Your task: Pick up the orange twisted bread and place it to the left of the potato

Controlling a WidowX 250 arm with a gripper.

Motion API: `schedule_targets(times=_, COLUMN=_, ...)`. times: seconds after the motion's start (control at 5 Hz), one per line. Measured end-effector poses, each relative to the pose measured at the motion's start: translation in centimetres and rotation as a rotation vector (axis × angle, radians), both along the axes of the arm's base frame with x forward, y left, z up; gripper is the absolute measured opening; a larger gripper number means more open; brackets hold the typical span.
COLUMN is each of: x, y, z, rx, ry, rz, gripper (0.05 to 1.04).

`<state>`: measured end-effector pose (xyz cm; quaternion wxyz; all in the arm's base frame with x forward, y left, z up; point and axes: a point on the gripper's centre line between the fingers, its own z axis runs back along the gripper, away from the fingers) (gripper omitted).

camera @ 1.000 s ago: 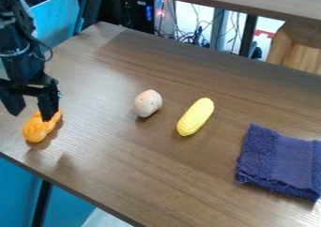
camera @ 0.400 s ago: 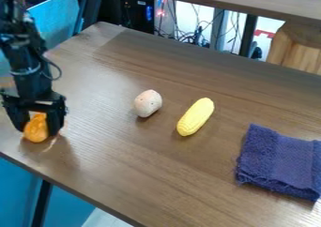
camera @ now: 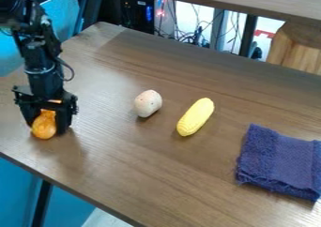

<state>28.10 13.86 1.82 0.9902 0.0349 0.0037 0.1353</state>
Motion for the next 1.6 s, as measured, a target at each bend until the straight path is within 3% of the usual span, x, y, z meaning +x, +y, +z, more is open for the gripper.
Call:
schedule_targets(times=0.2, x=-0.2, y=-0.1, z=0.2, rx=0.000, ry=0.010, rz=0.003, gripper=0.827)
schedule_targets(times=0.4, x=-0.8, y=-0.1, z=3.1, rx=-0.021, ry=0.085, rz=-0.099, gripper=0.828)
schedule_targets(times=0.6, x=0.7, y=0.3, z=8.2, rx=0.038, ry=0.042, rz=-0.166, gripper=0.827)
schedule_targets(times=0.8, x=3.9, y=-0.2, z=10.0, rx=0.110, ry=0.074, rz=-0.230, gripper=0.827)
schedule_targets(times=1.2, x=9.6, y=-1.5, z=4.0, rx=0.073, ry=0.188, rz=-0.328, gripper=0.827)
schedule_targets(times=1.4, x=9.4, y=-1.8, z=2.9, rx=0.071, ry=0.193, rz=-0.335, gripper=0.827)
schedule_targets(times=1.6, x=9.0, y=-2.6, z=1.3, rx=0.028, ry=0.173, rz=-0.350, gripper=0.827)
